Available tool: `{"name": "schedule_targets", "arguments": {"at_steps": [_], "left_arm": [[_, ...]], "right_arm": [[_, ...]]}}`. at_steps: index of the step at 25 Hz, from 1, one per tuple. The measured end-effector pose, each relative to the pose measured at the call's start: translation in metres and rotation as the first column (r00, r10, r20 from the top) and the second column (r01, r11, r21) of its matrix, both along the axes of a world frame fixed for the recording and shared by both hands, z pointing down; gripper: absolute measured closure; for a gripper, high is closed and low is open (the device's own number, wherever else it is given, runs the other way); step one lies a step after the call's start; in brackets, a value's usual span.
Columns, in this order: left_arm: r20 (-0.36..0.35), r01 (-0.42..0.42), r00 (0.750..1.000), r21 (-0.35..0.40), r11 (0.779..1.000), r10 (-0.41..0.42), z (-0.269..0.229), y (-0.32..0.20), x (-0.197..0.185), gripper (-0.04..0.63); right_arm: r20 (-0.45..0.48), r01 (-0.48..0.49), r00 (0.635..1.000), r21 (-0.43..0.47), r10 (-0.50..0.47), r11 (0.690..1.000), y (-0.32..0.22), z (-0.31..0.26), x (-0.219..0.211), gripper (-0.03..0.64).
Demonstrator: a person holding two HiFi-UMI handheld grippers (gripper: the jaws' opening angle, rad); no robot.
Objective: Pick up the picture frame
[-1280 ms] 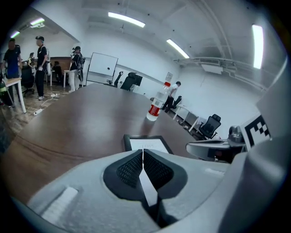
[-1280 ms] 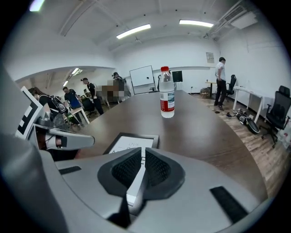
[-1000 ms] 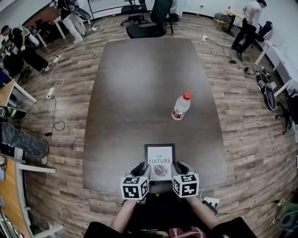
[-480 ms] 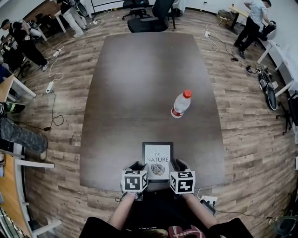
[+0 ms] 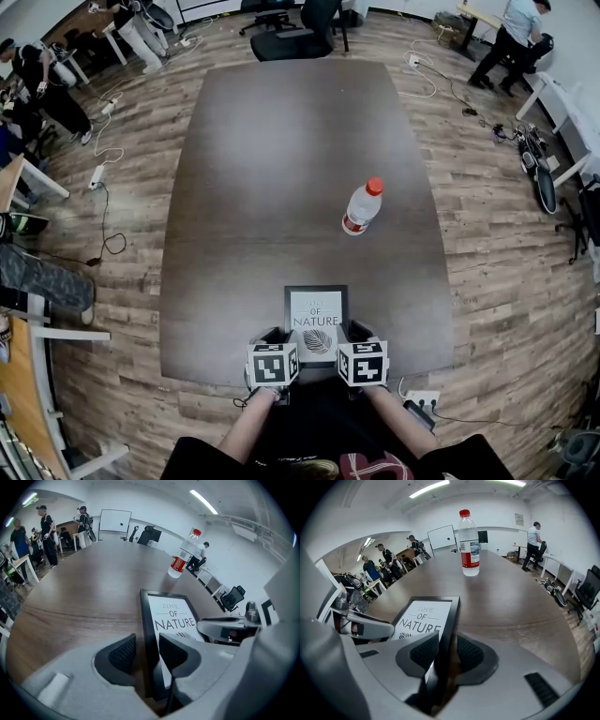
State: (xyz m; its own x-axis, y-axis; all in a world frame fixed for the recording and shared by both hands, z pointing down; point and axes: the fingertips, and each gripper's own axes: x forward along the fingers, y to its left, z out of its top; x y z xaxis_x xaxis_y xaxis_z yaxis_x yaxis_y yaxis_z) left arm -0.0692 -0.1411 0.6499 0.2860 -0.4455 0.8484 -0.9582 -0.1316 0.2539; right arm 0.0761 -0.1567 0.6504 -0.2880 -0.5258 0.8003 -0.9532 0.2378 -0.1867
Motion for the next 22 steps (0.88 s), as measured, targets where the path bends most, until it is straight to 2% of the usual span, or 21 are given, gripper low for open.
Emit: {"name": "schedule_targets", "arguments": {"at_steps": [4, 6, 9, 11, 12, 15, 22], "left_arm": [[-0.019, 0.03, 0.999, -0.019, 0.999, -0.03, 0.0003, -0.0017, -0.0012, 0.439], [-0.009, 0.035, 0.999, -0.031, 0.999, -0.035, 0.0008, -0.0013, -0.0015, 0.439], [0.007, 0.032, 0.999, -0.041, 0.999, -0.031, 0.001, -0.0003, -0.001, 0.439], [-0.018, 0.032, 0.999, -0.047, 0.998, -0.033, 0.0006, -0.0007, 0.0017, 0.444], [-0.031, 0.033, 0.999, -0.047, 0.998, -0.034, 0.0004, -0.0009, 0.0033, 0.513], [-0.006, 0.025, 1.0, -0.033, 0.999, -0.025, 0.0, -0.0019, 0.0046, 0.512], [-0.018, 0.033, 0.999, -0.054, 0.998, -0.034, 0.0003, -0.0019, 0.0055, 0.518]], "right_arm": [[0.028, -0.015, 0.999, -0.029, 0.016, 0.999, -0.0007, 0.0016, -0.0018, 0.502], [0.05, -0.032, 0.998, -0.051, 0.035, 0.998, 0.0001, 0.0029, -0.0037, 0.526], [0.056, -0.036, 0.998, -0.057, 0.039, 0.998, 0.001, 0.0028, -0.0037, 0.528], [0.06, -0.034, 0.997, -0.055, 0.038, 0.998, 0.0004, 0.0023, -0.0033, 0.529], [0.064, -0.035, 0.997, -0.056, 0.038, 0.998, 0.0, 0.0024, -0.0036, 0.529], [0.068, -0.035, 0.997, -0.062, 0.039, 0.997, -0.0009, 0.0027, -0.0043, 0.535], [0.058, -0.033, 0.998, -0.063, 0.037, 0.997, -0.0005, 0.0031, -0.0022, 0.538]]}}
